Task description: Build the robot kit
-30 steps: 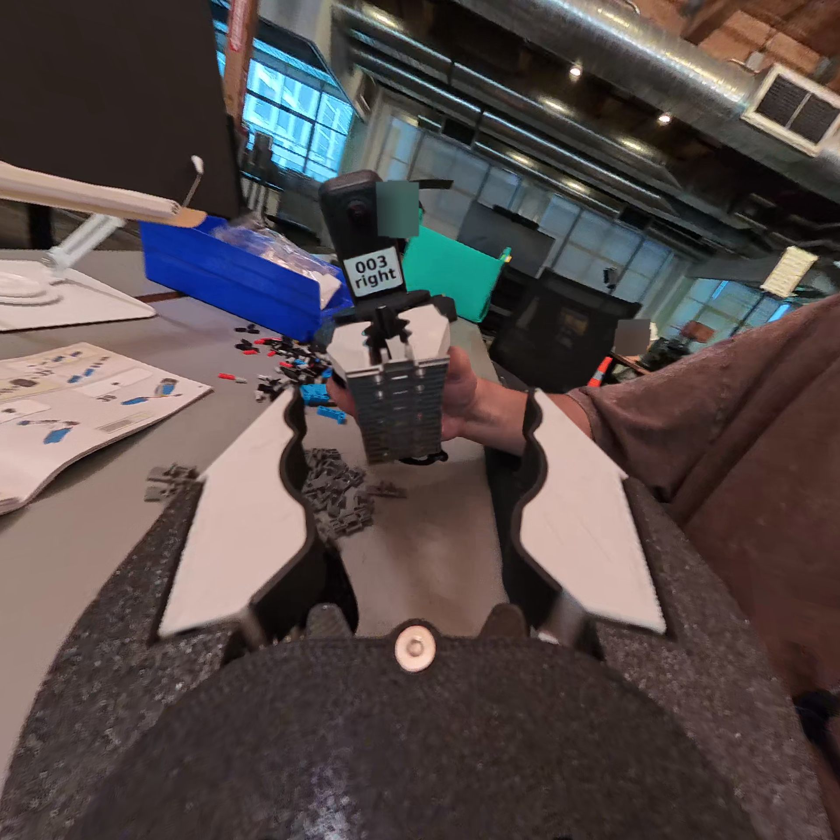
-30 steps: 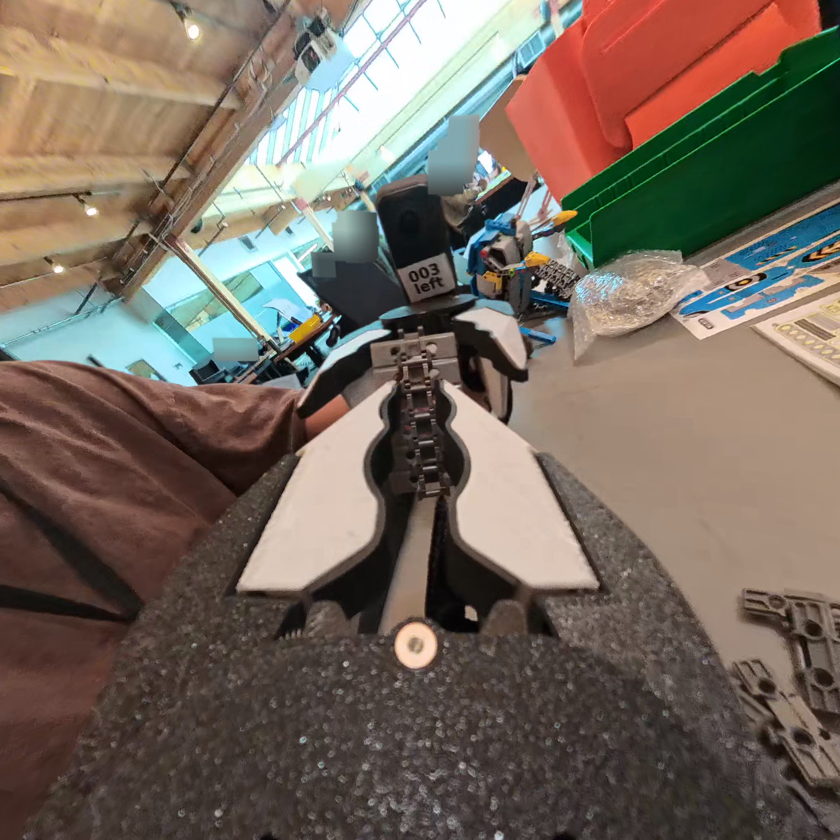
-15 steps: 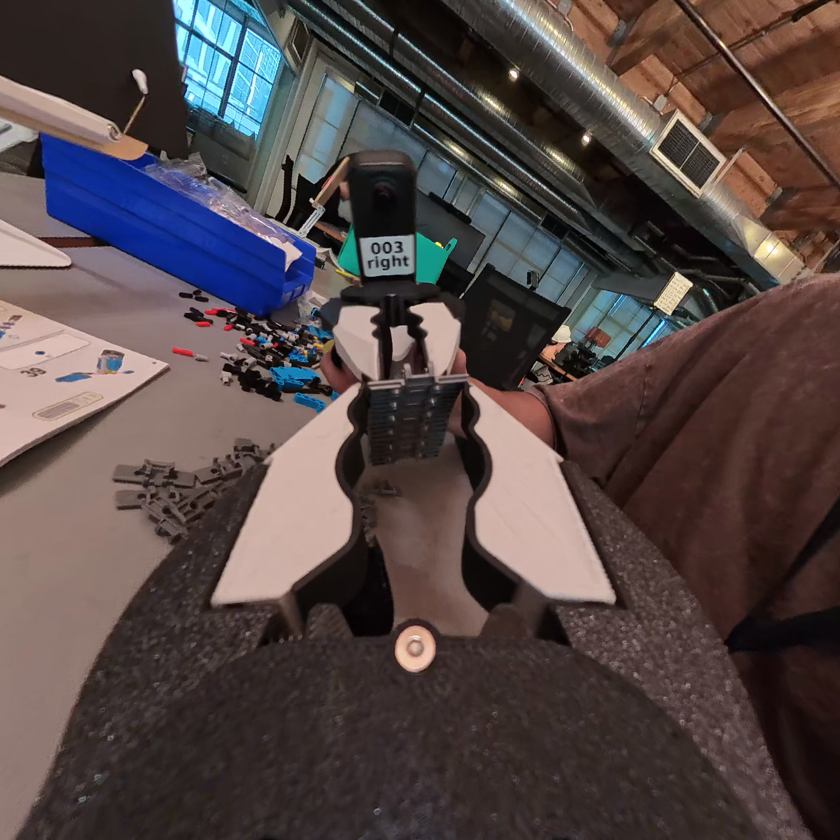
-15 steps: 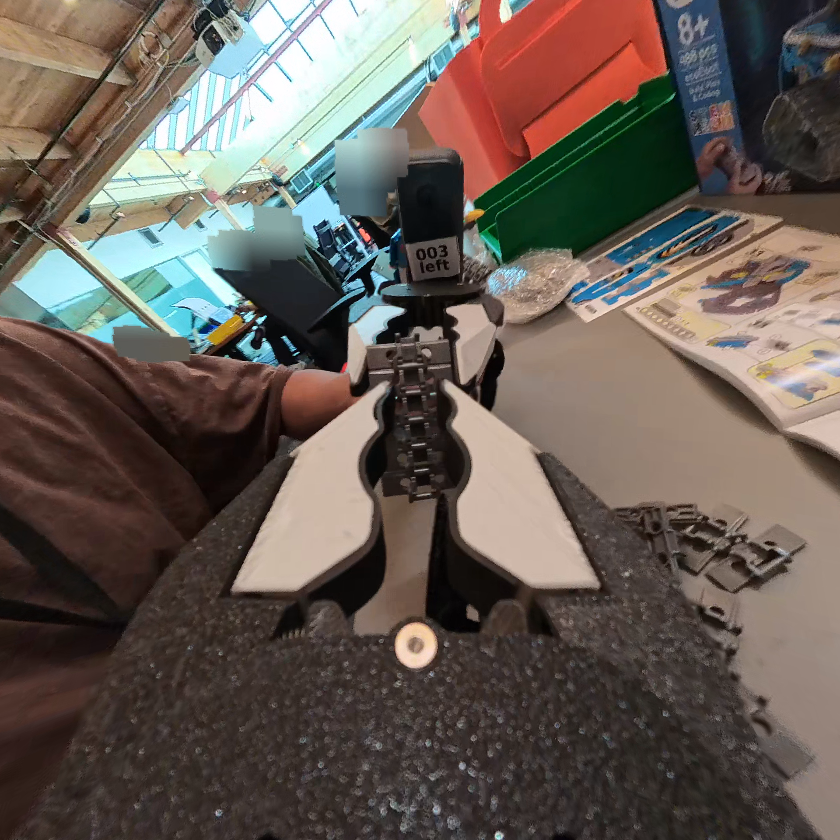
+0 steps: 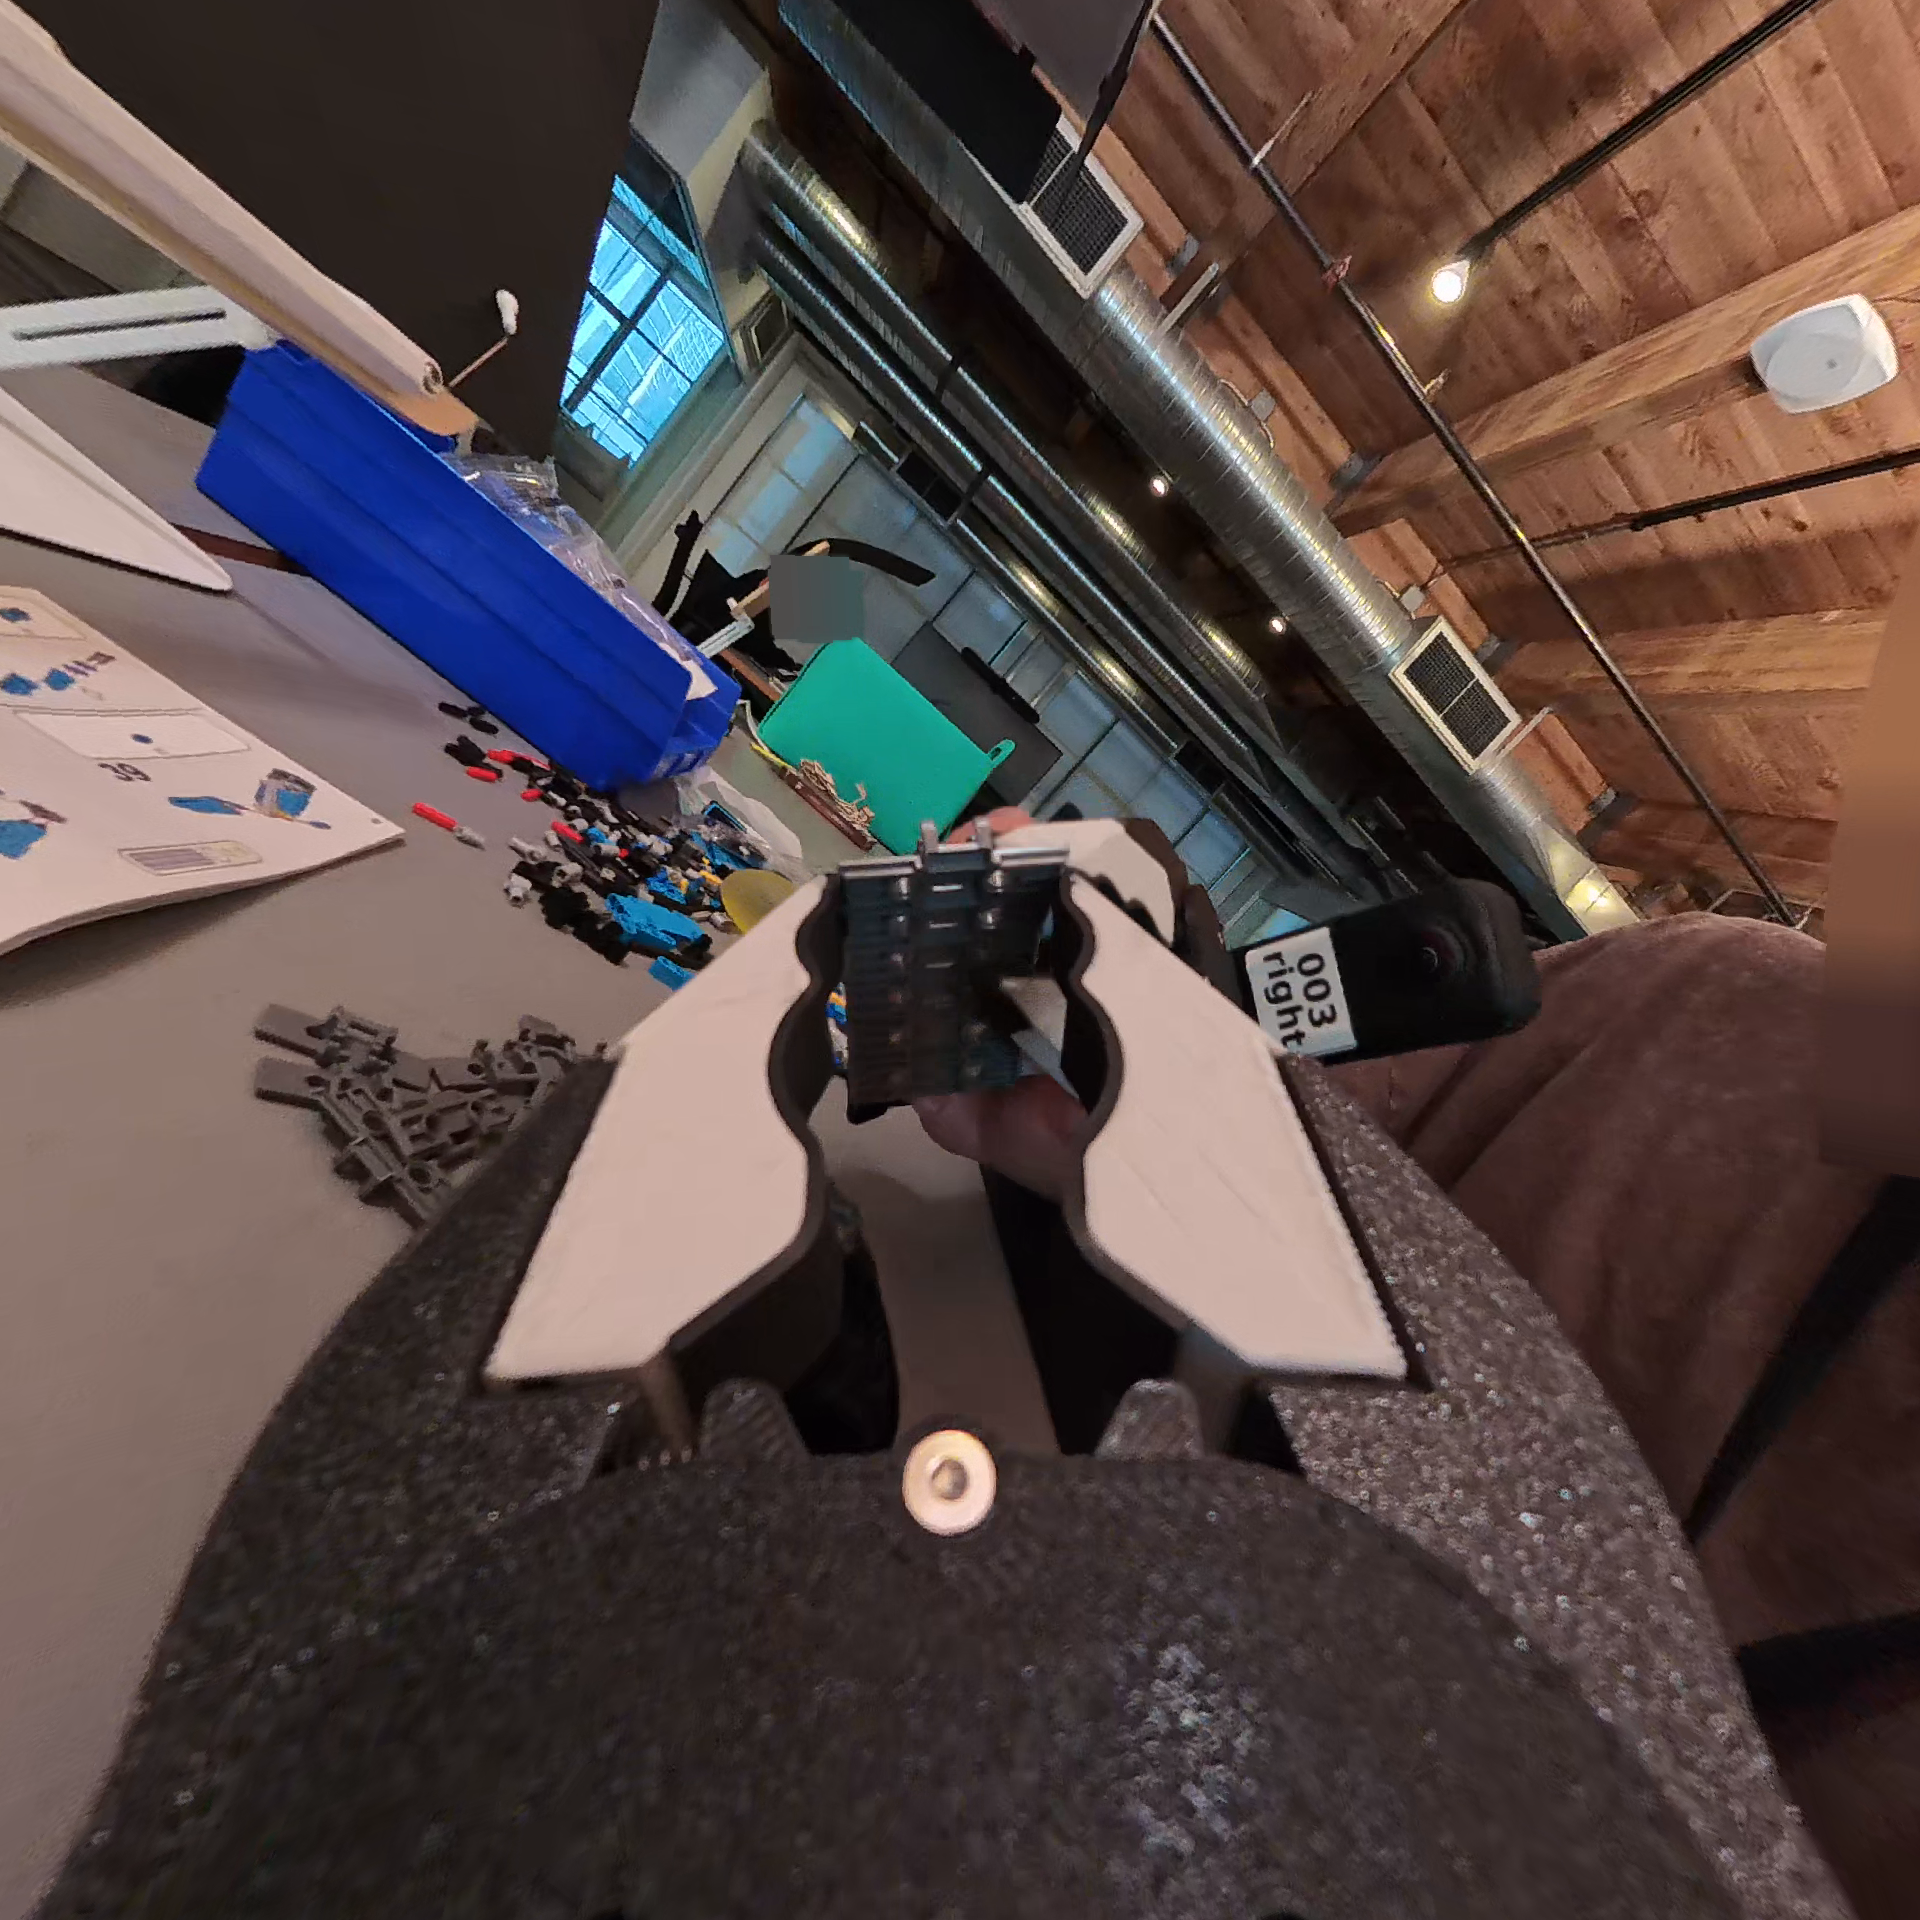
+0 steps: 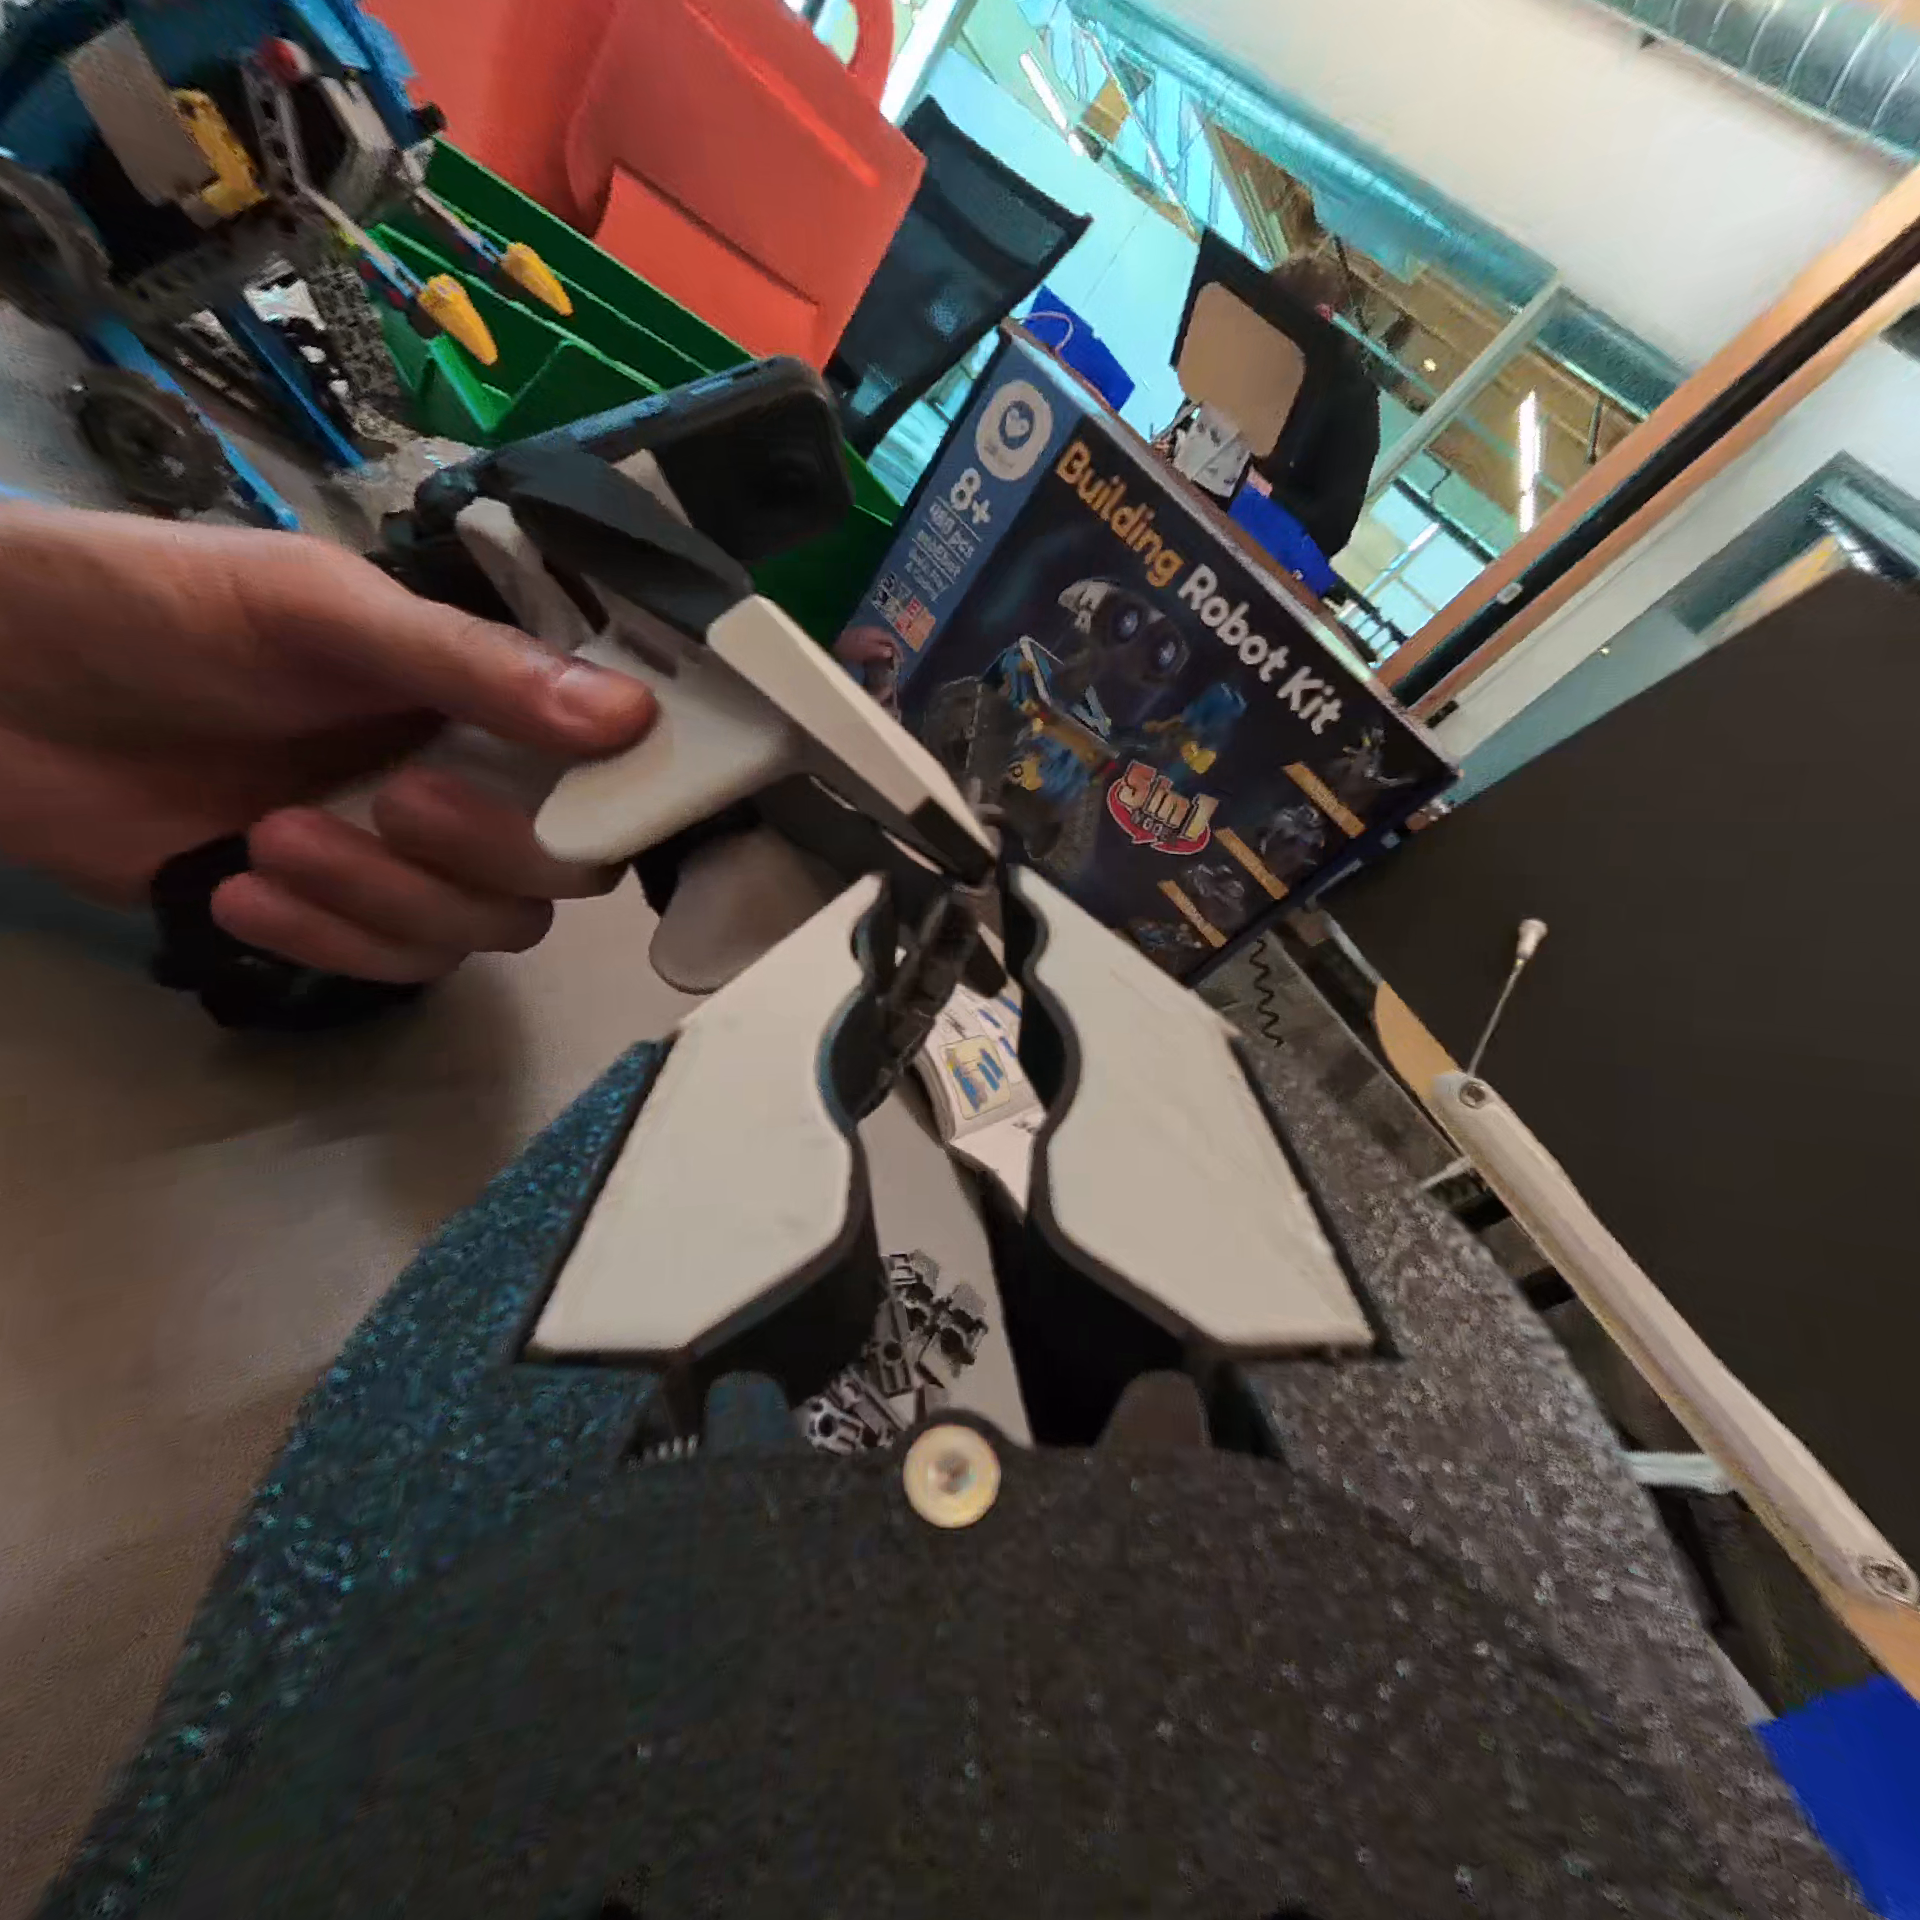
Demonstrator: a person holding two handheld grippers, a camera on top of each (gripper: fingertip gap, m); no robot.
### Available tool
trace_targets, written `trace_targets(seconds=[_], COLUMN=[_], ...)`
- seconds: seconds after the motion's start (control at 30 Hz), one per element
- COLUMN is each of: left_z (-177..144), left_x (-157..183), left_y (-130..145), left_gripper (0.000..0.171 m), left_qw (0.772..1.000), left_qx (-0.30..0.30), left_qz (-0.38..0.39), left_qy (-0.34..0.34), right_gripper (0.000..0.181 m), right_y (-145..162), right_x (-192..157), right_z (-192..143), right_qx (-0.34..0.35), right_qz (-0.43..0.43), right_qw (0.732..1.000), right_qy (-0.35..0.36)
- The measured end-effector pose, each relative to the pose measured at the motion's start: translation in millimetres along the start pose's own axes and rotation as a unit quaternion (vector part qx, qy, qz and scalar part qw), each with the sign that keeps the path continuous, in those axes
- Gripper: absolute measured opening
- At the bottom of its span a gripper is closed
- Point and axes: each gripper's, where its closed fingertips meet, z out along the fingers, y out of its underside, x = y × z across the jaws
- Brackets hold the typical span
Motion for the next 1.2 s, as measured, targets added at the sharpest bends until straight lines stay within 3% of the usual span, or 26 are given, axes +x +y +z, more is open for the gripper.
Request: trace_targets(seconds=[0.13, 0.27, 0.43, 0.57, 0.63, 0.73, 0.8, 1.03, 1.2], left_z=[0.9, 2.4, 2.2, -7.2, -9.6, -14.7, -13.7, -14.2, -18.3], left_x=[-1.9, -0.7, 4.1, -9.6, -20.7, -41.7, -46.1, -54.2, -58.0], left_y=[2.9, 4.8, 8.5, 4.1, 20.1, 62.5, 82.5, 103.1, 107.6], left_gripper=[0.04, 0.04, 0.04, 0.05, 0.049, 0.048, 0.046, 0.042, 0.037], left_qw=[1.0, 1.0, 1.0, 0.996, 0.979, 0.916, 0.887, 0.859, 0.84], left_qx=[-0.003, -0.006, -0.025, -0.046, -0.119, -0.274, -0.324, -0.377, -0.395], left_qz=[-0.013, -0.005, -0.005, 0.065, 0.137, 0.248, 0.278, 0.289, 0.313], left_qy=[0.002, 0.0, 0.016, -0.046, -0.092, -0.158, -0.173, -0.192, -0.198], right_gripper=[0.025, 0.02, 0.008, 0.008, 0.008, 0.008, 0.007, 0.007, 0.007], right_y=[5.8, 6.3, 8.7, 29.2, 39.9, 64.1, 79.7, 96.3, 94.1], right_x=[-4.3, -3.4, 8.0, 25.5, 29.7, 21.4, 11.7, -35.1, -41.6], right_z=[2.3, -1.1, -11.2, -27.4, -37.3, -52.9, -60.9, -67.1, -65.1], right_qx=[-0.014, -0.011, -0.001, -0.015, -0.018, -0.046, -0.07, -0.124, -0.122], right_qz=[0.03, 0.042, -0.001, -0.075, -0.129, -0.183, -0.2, -0.181, -0.222], right_qw=[0.999, 0.998, 0.999, 0.996, 0.99, 0.979, 0.973, 0.953, 0.947], right_qy=[-0.026, -0.038, -0.032, -0.043, -0.051, -0.075, -0.094, -0.209, -0.197])
